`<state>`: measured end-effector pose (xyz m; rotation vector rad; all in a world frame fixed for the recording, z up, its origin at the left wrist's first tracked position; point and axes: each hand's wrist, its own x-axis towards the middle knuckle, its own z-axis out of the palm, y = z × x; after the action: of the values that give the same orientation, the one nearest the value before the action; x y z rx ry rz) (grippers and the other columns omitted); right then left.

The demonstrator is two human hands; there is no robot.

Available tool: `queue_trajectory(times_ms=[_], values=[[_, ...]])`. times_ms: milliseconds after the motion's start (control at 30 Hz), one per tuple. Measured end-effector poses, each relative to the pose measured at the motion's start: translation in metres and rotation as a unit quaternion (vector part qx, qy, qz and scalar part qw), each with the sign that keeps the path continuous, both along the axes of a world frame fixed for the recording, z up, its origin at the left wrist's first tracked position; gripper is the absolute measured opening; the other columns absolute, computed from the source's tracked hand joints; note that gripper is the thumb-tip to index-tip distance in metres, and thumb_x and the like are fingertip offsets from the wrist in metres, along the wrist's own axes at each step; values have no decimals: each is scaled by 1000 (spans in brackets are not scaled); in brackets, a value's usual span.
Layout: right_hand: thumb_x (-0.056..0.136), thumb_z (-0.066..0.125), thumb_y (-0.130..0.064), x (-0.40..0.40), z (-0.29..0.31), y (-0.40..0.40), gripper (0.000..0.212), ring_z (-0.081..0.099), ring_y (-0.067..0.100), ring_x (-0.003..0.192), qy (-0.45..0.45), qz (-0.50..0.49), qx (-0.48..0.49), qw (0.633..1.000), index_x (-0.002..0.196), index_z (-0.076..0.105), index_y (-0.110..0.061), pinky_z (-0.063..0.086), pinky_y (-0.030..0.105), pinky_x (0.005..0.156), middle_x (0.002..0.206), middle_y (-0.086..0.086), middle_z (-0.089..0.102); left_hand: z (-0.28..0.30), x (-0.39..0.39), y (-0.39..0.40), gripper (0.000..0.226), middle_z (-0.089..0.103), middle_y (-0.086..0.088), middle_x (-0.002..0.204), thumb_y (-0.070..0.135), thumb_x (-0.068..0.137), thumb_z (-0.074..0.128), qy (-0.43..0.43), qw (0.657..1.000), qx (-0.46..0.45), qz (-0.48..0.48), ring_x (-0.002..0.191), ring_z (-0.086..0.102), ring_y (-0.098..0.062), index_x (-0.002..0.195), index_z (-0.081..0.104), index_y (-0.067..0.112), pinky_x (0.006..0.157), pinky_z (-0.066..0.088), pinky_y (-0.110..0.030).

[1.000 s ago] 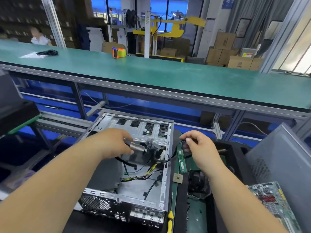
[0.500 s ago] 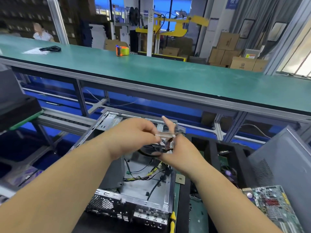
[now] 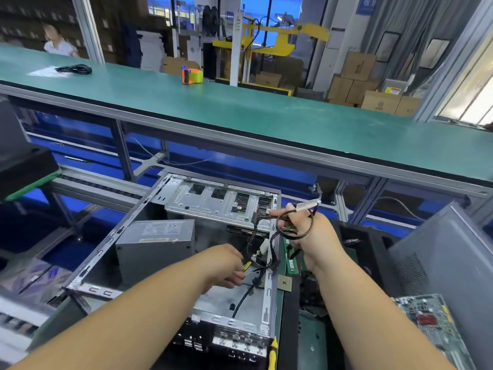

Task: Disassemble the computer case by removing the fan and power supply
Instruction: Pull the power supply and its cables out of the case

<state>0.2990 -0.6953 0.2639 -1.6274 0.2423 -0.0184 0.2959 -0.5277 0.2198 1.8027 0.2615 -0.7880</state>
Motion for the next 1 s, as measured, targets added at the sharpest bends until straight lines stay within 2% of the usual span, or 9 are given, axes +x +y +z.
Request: queue_trajectory(times_ms=[100,200,333,467,567,667,833,900,1000], values=[[103,40,-14,1,0,0,40,35,2,32,22,-7,18,1000,88,77,-11,26,13,38,57,-5,65,-24,9,0,47,69,-17,106,-9,94,48,-6,997,-79,-10,83,67,-22,126,49,24,62,55,-22],[103,40,-14,0,-4,-3,41,24,6,37,41,-20,36,998,85,77,-14,20,17,39,66,7,64,-40,15,0,49,65,-9,94,-8,94,44,-50,991,-122,-27,75,66,-13,123,64,26,59,51,-19],[102,47,-17,0,-8,-8,31,48,0,42,14,-27,18,999,94,77,-12,35,12,44,71,-1,68,-54,20,4,36,67,-3,86,-2,97,47,-109,985,-129,-33,72,66,-6,106,72,22,65,49,-18],[94,64,-22,2,-14,-7,16,63,3,94,2,-12,-110,994,107,73,-25,41,16,68,99,-8,74,-57,25,5,26,69,-4,86,2,98,51,-138,980,-145,-14,74,61,-8,104,72,16,71,50,-21],[100,50,-27,3,-19,0,26,64,10,83,24,58,-223,973,115,66,-40,46,23,63,95,-9,72,-57,26,6,22,65,-5,85,2,98,51,-162,975,-153,10,72,57,-11,102,70,12,71,46,-23],[99,42,-35,4,-25,8,29,64,23,83,27,140,-386,911,120,63,-32,52,34,72,95,1,68,-56,26,8,18,65,-7,88,2,98,52,-190,964,-183,19,79,56,-14,107,68,5,77,46,-26],[71,64,-69,1,-30,20,43,63,16,76,28,190,-497,846,89,57,-30,49,29,63,78,-7,65,-56,27,10,14,64,-10,81,6,97,55,-227,948,-223,17,78,54,-19,103,66,-1,78,42,-30],[65,68,-62,0,-33,25,49,65,17,75,23,207,-508,836,107,60,-38,48,26,60,76,-7,65,-58,27,11,14,61,-11,81,8,98,56,-231,944,-234,15,78,52,-22,101,64,-2,76,41,-33],[75,64,-41,3,-38,28,92,65,18,81,-2,202,-516,832,149,12,-56,54,30,68,85,-6,69,-60,27,11,25,64,-11,83,16,92,63,-239,939,-246,14,76,57,-18,106,64,-5,74,44,-27]])
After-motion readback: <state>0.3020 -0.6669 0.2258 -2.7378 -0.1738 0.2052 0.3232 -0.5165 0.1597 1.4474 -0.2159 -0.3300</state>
